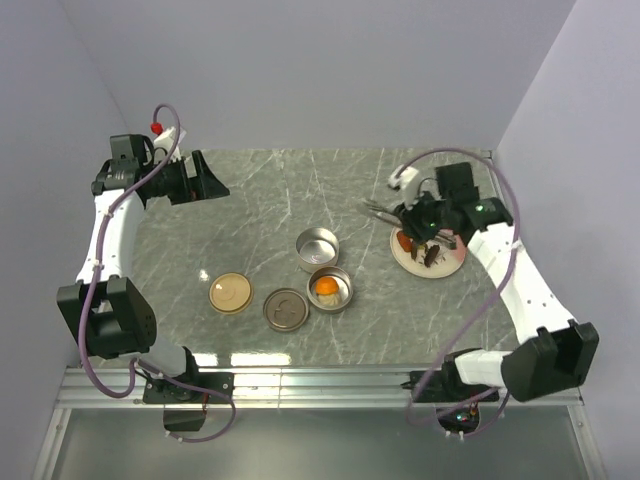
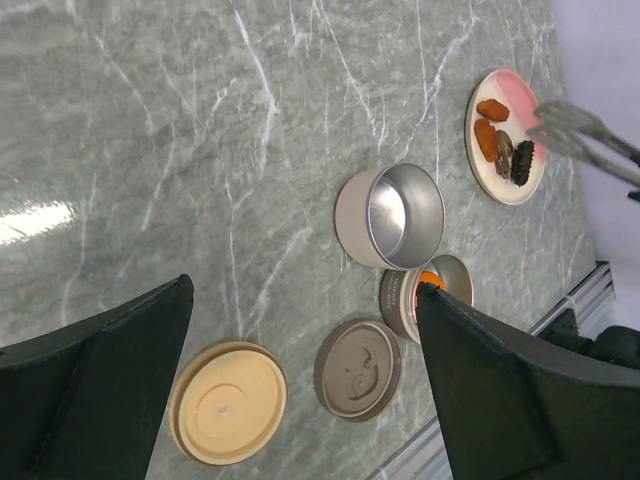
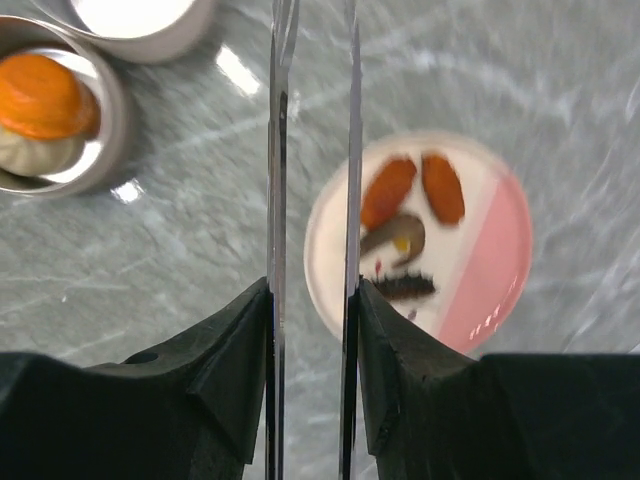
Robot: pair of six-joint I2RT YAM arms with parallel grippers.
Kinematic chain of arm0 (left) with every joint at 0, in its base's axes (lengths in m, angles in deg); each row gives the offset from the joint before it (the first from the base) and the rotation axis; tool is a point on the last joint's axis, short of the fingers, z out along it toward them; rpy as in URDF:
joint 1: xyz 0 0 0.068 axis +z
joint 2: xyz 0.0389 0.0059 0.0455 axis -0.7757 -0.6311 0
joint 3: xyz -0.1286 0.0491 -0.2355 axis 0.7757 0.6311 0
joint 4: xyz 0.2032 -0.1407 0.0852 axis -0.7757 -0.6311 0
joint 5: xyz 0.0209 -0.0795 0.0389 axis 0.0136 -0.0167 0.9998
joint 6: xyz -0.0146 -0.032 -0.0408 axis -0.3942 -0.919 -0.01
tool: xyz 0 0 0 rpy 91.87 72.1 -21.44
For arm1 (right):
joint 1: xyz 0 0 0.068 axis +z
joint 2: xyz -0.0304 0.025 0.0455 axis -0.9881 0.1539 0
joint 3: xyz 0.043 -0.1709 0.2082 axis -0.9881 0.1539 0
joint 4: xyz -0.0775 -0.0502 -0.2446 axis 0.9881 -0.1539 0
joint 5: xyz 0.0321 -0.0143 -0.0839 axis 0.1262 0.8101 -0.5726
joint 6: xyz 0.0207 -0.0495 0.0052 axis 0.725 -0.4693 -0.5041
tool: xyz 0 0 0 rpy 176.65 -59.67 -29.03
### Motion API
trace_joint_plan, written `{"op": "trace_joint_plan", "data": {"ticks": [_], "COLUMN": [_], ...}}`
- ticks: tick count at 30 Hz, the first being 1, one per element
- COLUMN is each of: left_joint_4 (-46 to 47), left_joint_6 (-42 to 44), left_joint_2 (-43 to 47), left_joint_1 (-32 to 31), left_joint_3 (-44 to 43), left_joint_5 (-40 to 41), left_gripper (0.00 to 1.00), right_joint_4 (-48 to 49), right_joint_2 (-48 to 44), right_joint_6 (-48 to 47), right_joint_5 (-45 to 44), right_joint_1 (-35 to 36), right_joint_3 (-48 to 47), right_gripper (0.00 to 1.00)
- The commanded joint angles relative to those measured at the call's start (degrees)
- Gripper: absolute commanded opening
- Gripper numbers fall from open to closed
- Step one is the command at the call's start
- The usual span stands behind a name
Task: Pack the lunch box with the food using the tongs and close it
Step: Pick up the food using the clamp
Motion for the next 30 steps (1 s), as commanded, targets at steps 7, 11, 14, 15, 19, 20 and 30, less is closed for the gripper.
{"op": "trace_joint_plan", "data": {"ticks": [7, 11, 14, 15, 19, 20, 30], "left_joint_4": [-0.30, 0.76, 0.41, 0.32, -0.03, -0.12, 1.20], "left_joint_6": [5.51, 5.17, 5.25, 5.25, 5.52, 5.52, 5.52], "left_joint_2": [1.94, 2.73, 2.56, 2.56, 2.56, 2.82, 3.26], "left_joint_1": [-0.53, -0.44, -0.53, -0.53, -0.53, -0.53, -0.53], "left_joint_3": [-3.44, -2.03, -1.59, -1.42, -1.33, -1.24, 1.40], "left_joint_5": [-0.68, -1.12, -1.74, -1.82, -1.91, -1.83, -1.47], "left_gripper": [0.99, 0.99, 0.99, 0.99, 0.99, 0.99, 0.99], "right_joint_4": [-17.47, -19.68, -20.47, -20.38, -21.87, -21.53, -22.05], "right_joint_2": [2.53, 0.16, 0.06, 0.41, 2.87, 3.49, 7.27], "right_joint_6": [4.00, 6.45, 8.74, 9.53, 11.74, 12.87, 16.31], "right_joint_5": [7.27, 6.57, 7.09, 7.09, 8.76, 7.98, 11.05], "right_joint_1": [-23.91, -29.72, -32.80, -34.11, -37.19, -37.90, -39.40], "right_joint_3": [-2.85, 2.09, 3.94, 4.29, 4.56, 4.38, 0.69], "right_gripper": [0.45, 0.45, 0.46, 0.47, 0.47, 0.47, 0.54]}}
